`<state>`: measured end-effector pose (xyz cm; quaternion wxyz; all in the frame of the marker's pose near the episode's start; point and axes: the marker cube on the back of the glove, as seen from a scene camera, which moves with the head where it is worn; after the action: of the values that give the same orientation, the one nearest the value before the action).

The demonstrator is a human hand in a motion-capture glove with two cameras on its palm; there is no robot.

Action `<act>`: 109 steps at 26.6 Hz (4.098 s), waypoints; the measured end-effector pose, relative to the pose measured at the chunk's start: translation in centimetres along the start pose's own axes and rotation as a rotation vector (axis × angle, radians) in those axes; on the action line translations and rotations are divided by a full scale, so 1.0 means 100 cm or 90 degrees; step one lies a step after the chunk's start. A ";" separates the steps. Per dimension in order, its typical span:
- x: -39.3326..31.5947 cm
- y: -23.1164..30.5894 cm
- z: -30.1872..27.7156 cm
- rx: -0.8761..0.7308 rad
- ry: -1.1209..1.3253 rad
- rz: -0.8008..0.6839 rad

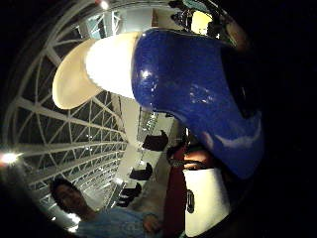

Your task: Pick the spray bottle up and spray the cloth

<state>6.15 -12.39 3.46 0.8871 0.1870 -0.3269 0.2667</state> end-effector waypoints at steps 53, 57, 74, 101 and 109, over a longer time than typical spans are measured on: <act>-0.043 0.006 0.059 -0.700 0.297 0.226; -0.051 0.006 0.061 -0.716 0.277 0.242; -0.051 0.003 0.072 -0.703 0.287 0.246; -0.061 0.012 0.087 -0.670 0.269 0.205; -0.105 0.039 0.128 -0.576 0.133 0.077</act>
<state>-9.13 -19.46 6.08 0.8905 -0.2655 -0.3298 0.1663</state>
